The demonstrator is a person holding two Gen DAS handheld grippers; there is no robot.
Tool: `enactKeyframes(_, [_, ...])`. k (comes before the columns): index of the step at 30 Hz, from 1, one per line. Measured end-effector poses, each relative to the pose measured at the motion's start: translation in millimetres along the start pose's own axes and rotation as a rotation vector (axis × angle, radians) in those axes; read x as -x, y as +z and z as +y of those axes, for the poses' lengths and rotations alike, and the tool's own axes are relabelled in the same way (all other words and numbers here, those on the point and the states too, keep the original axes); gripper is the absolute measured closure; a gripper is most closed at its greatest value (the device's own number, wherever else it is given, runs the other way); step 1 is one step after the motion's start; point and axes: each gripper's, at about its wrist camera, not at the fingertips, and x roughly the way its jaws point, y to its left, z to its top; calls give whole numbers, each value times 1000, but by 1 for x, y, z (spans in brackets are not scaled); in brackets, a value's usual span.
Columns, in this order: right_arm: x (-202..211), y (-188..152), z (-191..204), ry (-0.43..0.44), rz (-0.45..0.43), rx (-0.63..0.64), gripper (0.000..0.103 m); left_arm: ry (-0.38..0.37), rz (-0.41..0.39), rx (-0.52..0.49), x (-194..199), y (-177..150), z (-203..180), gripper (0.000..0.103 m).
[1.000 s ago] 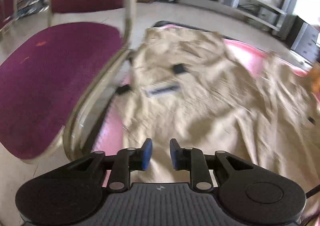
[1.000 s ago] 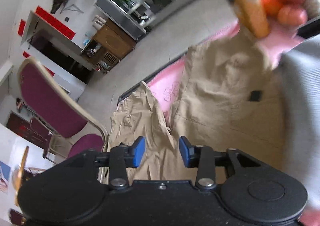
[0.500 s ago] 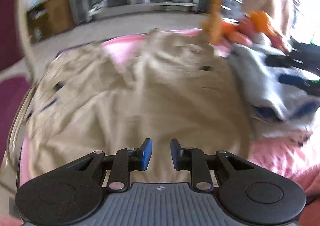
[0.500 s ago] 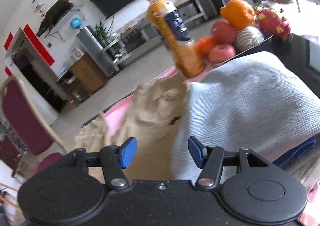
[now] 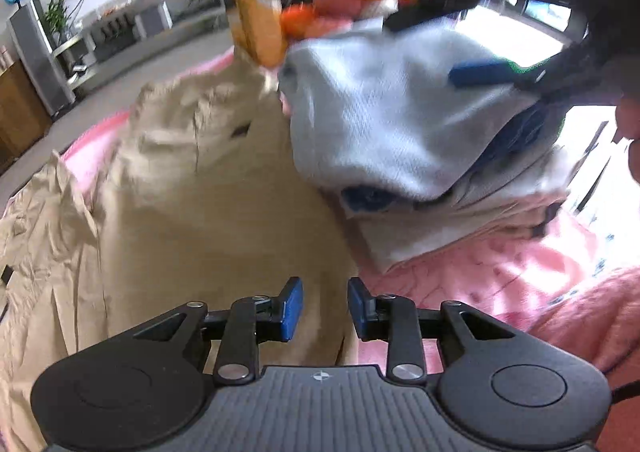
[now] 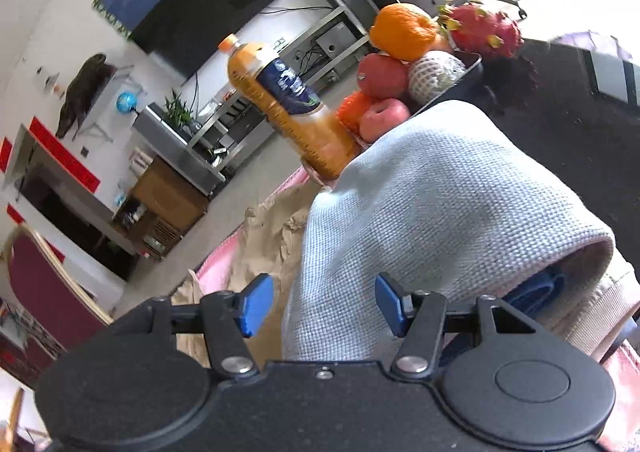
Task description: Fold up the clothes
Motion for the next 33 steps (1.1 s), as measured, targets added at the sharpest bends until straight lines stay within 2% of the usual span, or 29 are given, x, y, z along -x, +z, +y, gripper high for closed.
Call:
enactKeyframes(5, [-1, 1, -6, 16, 7, -28, 44, 50, 63, -54, -18, 5, -14, 68])
enactKeyframes(7, [1, 2, -12, 12, -4, -61, 41, 73, 70, -102, -22, 7, -22, 68])
enactKeyframes(13, [5, 6, -33, -5, -40, -173, 39, 141, 77, -196, -19, 6, -44, 67])
enactKeyframes(18, [3, 6, -35, -5, -33, -185, 39, 93, 42, -185, -7, 8, -54, 57])
enactKeyframes(22, [1, 5, -35, -2, -27, -182, 39, 161, 108, -179, -33, 6, -51, 54])
enactKeyframes(25, [-1, 4, -34, -6, -23, -164, 39, 186, 120, -167, -40, 8, -45, 59])
enactKeyframes(26, [-2, 4, -33, -6, -22, -157, 39, 191, 123, -170, -40, 8, -44, 64])
enactKeyframes(27, [-3, 3, -32, -7, -20, -150, 39, 196, 127, -172, -41, 9, -43, 80])
enactKeyframes(28, [-3, 3, -31, -7, -19, -143, 39, 189, 140, -165, -41, 10, -40, 89])
enactKeyframes(29, [-4, 2, -30, -5, -17, -134, 39, 184, 132, -150, -37, 11, -35, 93])
enactKeyframes(30, [-5, 2, -28, -2, -14, -125, 39, 179, 124, -136, -33, 12, -30, 97])
enactKeyframes(33, [-7, 1, -23, 15, -9, -93, 39, 164, 83, -86, -12, 13, -9, 97])
